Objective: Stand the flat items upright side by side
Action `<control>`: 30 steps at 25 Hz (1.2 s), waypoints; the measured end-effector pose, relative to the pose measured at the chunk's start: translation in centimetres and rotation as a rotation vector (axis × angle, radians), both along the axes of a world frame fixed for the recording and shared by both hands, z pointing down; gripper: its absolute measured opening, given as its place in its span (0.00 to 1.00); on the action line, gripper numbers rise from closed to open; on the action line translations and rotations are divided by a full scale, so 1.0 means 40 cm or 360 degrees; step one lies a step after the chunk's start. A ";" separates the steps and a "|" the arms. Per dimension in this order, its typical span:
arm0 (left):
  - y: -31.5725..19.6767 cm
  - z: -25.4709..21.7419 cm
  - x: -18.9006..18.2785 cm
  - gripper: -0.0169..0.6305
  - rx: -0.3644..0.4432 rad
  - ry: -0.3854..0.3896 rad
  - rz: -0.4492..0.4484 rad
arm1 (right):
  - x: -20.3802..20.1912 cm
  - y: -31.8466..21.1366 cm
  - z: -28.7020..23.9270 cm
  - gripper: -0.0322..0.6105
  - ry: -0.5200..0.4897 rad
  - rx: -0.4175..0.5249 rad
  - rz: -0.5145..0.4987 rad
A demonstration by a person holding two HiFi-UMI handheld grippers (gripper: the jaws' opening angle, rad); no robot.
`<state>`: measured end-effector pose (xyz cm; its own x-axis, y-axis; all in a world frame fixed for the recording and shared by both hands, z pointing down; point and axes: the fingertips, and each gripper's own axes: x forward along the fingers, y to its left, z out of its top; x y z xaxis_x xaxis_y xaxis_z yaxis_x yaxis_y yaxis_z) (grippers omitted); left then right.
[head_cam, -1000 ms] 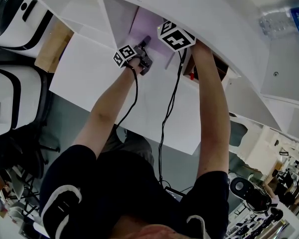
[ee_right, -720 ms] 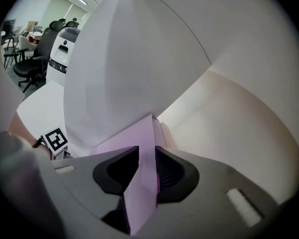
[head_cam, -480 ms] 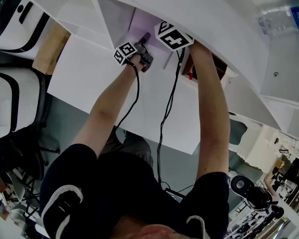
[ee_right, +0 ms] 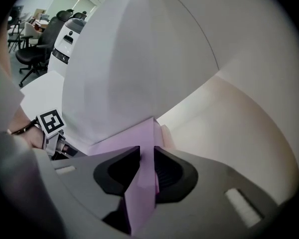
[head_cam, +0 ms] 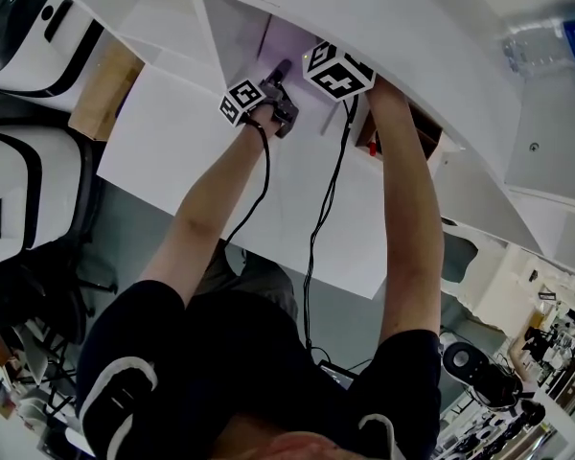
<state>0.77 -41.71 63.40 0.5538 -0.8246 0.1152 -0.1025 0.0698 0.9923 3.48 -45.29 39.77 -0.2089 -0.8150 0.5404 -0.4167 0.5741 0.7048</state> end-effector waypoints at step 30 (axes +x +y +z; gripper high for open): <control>0.114 -0.077 0.001 0.41 0.0168 -0.0076 0.0199 | 0.018 0.041 -0.010 0.21 -0.0165 0.0097 0.0038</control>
